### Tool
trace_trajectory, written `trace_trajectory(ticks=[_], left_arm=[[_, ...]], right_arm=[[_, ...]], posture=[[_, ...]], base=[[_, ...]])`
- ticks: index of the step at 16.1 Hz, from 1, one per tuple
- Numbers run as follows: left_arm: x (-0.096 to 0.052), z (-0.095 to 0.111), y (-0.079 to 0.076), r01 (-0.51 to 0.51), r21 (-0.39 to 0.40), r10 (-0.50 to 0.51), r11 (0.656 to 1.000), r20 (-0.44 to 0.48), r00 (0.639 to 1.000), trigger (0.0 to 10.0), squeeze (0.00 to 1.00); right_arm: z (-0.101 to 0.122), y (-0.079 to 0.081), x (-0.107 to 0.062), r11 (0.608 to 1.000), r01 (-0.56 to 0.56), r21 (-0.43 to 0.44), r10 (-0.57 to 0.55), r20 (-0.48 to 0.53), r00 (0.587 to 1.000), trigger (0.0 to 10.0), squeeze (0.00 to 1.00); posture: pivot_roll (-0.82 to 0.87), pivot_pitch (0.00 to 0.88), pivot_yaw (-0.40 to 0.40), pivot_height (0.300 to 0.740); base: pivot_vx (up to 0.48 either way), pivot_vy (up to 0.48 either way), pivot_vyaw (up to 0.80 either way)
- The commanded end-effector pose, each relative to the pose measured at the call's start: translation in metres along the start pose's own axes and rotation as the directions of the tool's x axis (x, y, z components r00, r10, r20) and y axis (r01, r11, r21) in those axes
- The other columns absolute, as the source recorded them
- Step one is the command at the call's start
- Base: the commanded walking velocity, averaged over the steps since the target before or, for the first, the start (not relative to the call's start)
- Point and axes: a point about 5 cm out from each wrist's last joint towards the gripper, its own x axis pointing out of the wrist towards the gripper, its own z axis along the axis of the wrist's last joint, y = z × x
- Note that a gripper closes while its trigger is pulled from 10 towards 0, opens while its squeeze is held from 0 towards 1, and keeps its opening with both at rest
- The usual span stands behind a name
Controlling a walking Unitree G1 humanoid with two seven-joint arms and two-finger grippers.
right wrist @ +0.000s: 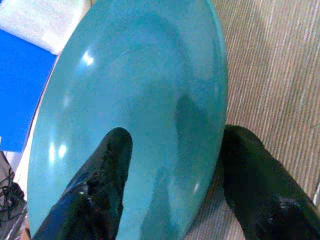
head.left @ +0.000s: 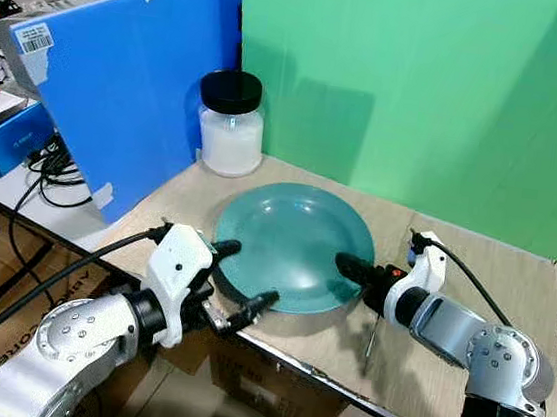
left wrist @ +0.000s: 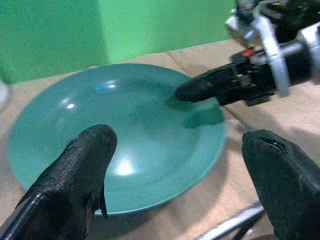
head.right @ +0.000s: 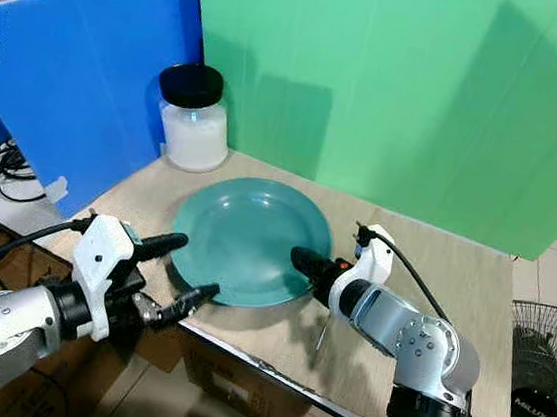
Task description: Setting the table
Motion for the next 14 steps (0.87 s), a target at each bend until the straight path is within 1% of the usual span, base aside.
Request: trace_trajectory(ticks=[1, 6, 14], left_arm=[[-0.002, 0.001, -0.002, 0.016, -0.003, -0.016, 1.000, -0.003, 1.000, 10.0, 0.00], [-0.002, 0.000, -0.001, 0.012, -0.007, -0.012, 1.000, -0.001, 1.000, 10.0, 0.00], [-0.002, -0.007, 0.000, 0.005, -0.013, -0.005, 1.000, -0.010, 1.000, 10.0, 0.00]], right_arm=[[-0.002, 0.004, 0.004, 1.000, -0.029, 0.009, 0.029, -0.032, 0.999, 0.0, 0.00], [-0.013, 0.004, 0.010, 1.000, -0.018, 0.018, 0.020, -0.077, 0.997, 0.0, 0.00], [-0.015, 0.000, 0.013, 1.000, 0.006, 0.028, -0.003, -0.086, 0.996, 0.0, 0.00]], posture=[[0.16, 0.000, 0.003, 0.740], [0.16, 0.000, 0.002, 0.740], [0.16, 0.000, 0.000, 0.740]], base=[[0.000, 0.000, 0.00], [0.000, 0.000, 0.00], [0.000, 0.000, 0.00]])
